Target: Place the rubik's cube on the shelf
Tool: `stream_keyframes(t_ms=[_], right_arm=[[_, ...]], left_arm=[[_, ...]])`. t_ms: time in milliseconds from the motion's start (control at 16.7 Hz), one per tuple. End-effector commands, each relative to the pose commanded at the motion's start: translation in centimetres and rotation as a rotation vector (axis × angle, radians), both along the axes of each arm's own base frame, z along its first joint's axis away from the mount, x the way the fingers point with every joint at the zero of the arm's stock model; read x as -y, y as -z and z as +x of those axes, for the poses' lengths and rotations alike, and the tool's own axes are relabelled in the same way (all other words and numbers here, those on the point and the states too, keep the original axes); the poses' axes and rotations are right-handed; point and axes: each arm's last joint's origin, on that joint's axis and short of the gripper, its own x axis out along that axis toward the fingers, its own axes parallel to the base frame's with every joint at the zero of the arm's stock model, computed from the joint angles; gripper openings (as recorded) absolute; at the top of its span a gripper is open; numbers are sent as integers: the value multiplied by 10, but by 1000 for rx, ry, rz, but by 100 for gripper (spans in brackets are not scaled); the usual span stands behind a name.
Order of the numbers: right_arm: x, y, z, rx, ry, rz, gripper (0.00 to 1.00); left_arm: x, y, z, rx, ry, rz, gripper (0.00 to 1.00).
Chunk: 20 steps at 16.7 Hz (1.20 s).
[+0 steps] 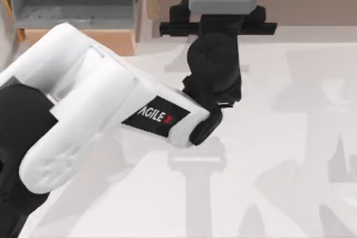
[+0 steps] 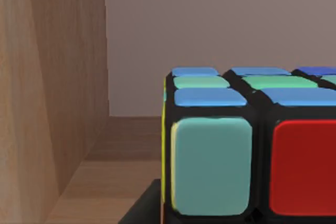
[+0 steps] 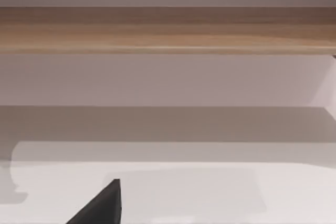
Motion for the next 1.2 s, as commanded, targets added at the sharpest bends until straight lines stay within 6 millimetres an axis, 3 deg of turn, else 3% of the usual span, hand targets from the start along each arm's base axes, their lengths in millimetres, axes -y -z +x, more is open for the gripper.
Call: stream_keyframes(t_ms=[300, 900, 1200], right_arm=[[0, 0, 0, 0, 0, 0, 100], [0, 0, 0, 0, 0, 0, 100], [0, 0, 0, 0, 0, 0, 100]], left_arm=[[4, -6, 5, 9, 6, -5, 0], [4, -16, 86, 11, 3, -7, 0], [1, -12, 99, 0, 0, 0, 0]])
